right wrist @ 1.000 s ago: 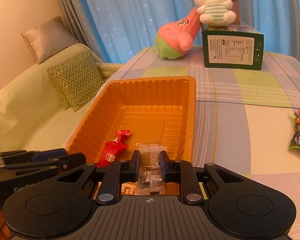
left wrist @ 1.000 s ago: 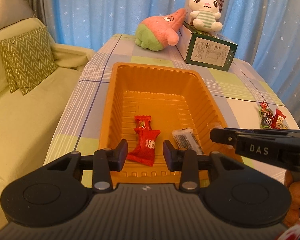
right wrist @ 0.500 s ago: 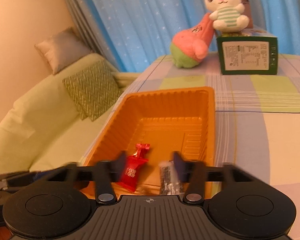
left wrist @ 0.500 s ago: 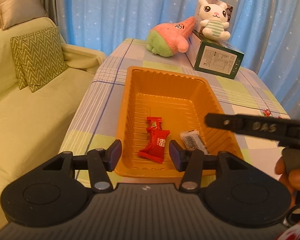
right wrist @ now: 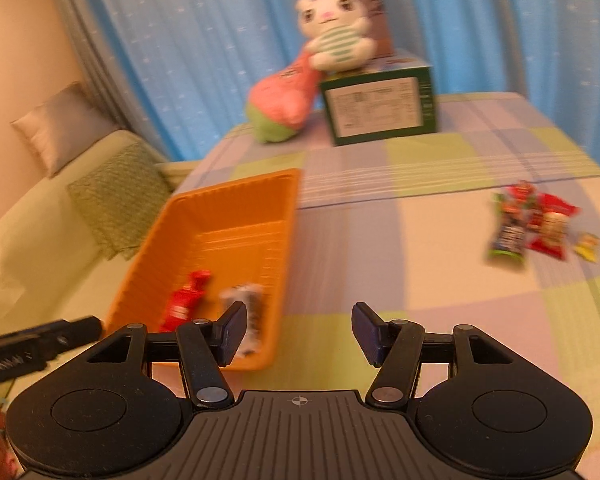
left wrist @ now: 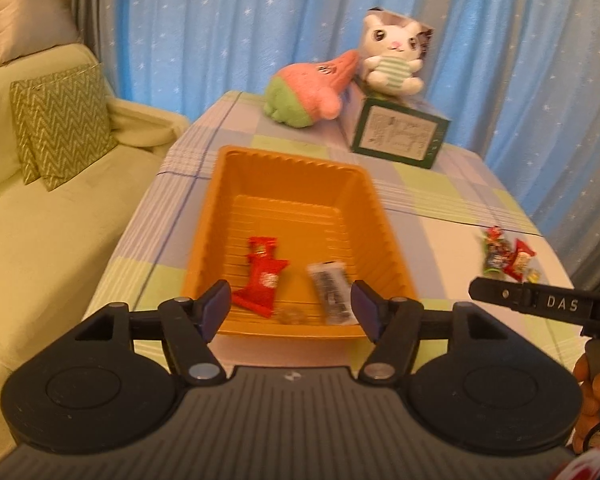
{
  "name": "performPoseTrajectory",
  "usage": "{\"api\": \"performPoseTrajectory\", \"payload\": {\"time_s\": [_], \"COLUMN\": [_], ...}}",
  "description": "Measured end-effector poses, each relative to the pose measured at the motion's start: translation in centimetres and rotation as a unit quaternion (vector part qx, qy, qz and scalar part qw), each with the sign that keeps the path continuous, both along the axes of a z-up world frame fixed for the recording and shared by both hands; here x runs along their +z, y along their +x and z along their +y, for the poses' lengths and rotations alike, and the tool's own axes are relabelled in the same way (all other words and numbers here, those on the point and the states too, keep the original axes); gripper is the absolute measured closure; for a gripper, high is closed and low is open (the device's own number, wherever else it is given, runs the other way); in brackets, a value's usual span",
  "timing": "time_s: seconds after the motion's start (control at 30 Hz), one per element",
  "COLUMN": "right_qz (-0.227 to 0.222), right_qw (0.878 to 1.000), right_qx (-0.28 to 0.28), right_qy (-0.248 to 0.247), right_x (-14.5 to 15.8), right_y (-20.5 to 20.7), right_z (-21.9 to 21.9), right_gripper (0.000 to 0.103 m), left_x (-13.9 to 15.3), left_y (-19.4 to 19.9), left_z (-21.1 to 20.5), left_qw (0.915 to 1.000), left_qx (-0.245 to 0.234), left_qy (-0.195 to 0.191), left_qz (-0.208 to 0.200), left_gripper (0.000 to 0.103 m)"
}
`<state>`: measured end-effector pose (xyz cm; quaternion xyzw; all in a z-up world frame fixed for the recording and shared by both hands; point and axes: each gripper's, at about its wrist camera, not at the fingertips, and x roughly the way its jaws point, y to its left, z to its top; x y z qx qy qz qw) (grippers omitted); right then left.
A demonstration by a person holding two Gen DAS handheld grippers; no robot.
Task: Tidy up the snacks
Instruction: 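Withdraw both grippers from the orange tray toward the snack pile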
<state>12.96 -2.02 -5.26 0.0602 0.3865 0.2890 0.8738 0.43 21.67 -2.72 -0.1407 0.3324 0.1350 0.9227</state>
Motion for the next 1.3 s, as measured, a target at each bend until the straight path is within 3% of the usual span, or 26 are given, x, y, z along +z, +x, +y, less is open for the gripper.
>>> {"api": "performPoseTrajectory", "payload": {"time_s": [0.13,0.7,1.3], "right_qz": [-0.001,-0.013,-0.021], "right_qw": [0.999,0.993,0.987], "right_qx": [-0.032,-0.119,-0.159], "right_qy": [-0.007,0.002,0.013], "right_x": [0.8,3.7,4.9], "right_y": [-0.8,-2.6,-2.8], "right_z": [-3.2,-13.6,-18.3], "right_gripper": [0.045,0.044,0.044], "left_x": [1.1,3.8,4.6], "left_y": [-0.2,0.9,2.5], "left_z": [-2.2,-12.0,-16.8], "left_qw": [0.9998,0.9950,0.9890], "left_qx": [-0.018,-0.093,-0.142], "left_qy": [0.001,0.011,0.013], "left_qz": [-0.013,-0.037,-0.039], "left_gripper": [0.034,0.030,0.030]}}
